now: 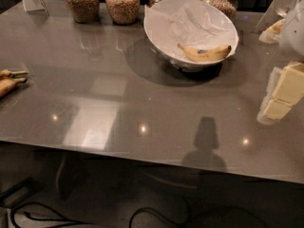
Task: Pick banana from white bowl
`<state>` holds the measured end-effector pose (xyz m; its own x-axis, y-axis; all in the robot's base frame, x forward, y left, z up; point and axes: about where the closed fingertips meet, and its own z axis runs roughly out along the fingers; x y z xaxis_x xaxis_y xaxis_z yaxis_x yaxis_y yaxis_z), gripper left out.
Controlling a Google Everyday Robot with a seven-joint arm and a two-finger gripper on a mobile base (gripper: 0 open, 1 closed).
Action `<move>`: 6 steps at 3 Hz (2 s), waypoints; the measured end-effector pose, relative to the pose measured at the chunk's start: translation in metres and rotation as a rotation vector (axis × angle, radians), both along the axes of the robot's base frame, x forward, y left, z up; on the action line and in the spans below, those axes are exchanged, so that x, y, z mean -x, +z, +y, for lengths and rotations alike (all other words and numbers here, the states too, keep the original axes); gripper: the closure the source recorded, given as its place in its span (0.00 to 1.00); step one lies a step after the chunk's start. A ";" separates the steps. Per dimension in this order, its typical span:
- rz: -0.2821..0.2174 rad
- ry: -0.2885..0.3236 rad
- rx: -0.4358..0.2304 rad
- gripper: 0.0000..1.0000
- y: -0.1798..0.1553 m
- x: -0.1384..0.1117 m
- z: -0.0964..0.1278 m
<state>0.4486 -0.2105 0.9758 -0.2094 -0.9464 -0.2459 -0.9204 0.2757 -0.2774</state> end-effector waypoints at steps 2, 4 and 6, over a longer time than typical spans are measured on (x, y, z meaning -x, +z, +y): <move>-0.119 0.011 -0.148 0.00 -0.003 -0.084 0.034; -0.227 -0.046 -0.214 0.00 0.007 -0.172 0.072; -0.259 -0.064 -0.199 0.00 0.007 -0.181 0.075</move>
Offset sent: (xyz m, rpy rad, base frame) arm 0.1462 0.0549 -0.0032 0.2326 -0.1813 0.0164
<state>0.6295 -0.1353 0.9831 -0.1734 -0.8613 -0.4776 -0.8055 0.4030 -0.4345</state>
